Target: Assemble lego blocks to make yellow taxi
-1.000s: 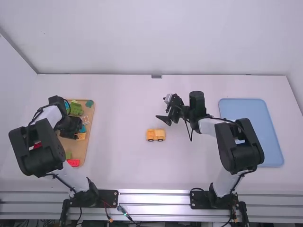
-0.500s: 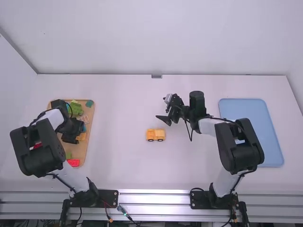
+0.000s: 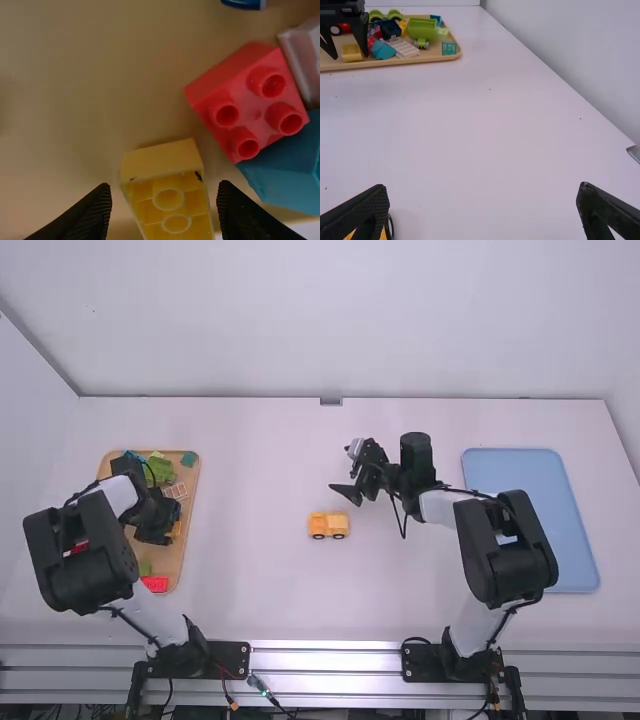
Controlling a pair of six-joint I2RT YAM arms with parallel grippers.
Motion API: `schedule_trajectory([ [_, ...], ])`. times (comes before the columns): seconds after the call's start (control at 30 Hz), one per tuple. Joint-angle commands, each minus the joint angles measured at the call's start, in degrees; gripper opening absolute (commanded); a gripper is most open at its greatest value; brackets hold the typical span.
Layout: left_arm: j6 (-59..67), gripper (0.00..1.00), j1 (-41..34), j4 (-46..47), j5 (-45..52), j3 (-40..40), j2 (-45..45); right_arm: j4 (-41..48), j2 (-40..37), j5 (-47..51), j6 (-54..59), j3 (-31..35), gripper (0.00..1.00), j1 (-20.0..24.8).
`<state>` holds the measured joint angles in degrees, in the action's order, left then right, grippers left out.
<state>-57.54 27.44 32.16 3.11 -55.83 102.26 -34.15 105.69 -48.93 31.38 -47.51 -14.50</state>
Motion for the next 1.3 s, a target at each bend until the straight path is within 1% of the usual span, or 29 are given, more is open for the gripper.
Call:
schedule_trajectory([
  [0.0, -2.7, 0.57, -0.6, 0.3, -0.9, 1.5, -0.4, -0.2, -1.2, -0.3, -0.5, -1.3, 0.99, 0.0],
  [0.2, -3.1, 0.55, -0.7, -0.1, -0.6, 1.9, -0.4, -0.4, -1.2, -0.3, -0.5, -1.3, 0.99, -0.2],
  [0.33, -4.6, 0.54, -2.4, -1.0, -0.9, 1.9, -0.4, -0.4, -1.2, -0.3, -0.5, -1.3, 0.99, -0.3],
  [0.5, -3.8, 0.58, -5.3, -2.6, -4.4, 1.9, -0.4, -0.2, -1.2, -0.3, -0.5, -1.3, 0.99, -0.2],
  [0.9, -3.5, 0.57, -4.6, -1.6, -7.3, 1.9, -0.4, -0.2, -1.2, -0.3, -0.5, -1.3, 0.99, -0.4],
  [0.93, -3.6, 0.55, -5.0, -1.6, -7.3, 1.9, -0.4, -0.2, -1.2, -0.3, -0.6, -1.3, 0.99, -0.4],
  [1.03, -3.6, 0.53, -5.4, -1.8, -7.8, 1.9, -0.4, -0.1, -1.2, -0.3, -0.5, -1.3, 0.99, -0.6],
  [1.13, -3.5, 0.44, -5.0, -1.6, -8.6, 2.0, -0.4, -0.1, -1.2, -0.3, -0.8, -1.3, 0.99, -0.5],
  [1.17, -3.5, 0.44, -4.9, -1.6, -8.5, 2.1, -0.4, -0.1, -1.2, -0.3, -0.8, -1.3, 0.99, -0.5],
  [1.2, -3.6, 0.41, -5.0, -2.0, -8.5, 2.4, -0.4, -0.1, -1.2, -0.3, -0.7, -1.3, 0.99, -0.5],
  [1.27, -3.6, 0.38, -5.0, -2.8, -8.5, 2.9, -0.4, 0.0, -1.2, -0.3, -0.8, -1.3, 0.99, -0.5],
])
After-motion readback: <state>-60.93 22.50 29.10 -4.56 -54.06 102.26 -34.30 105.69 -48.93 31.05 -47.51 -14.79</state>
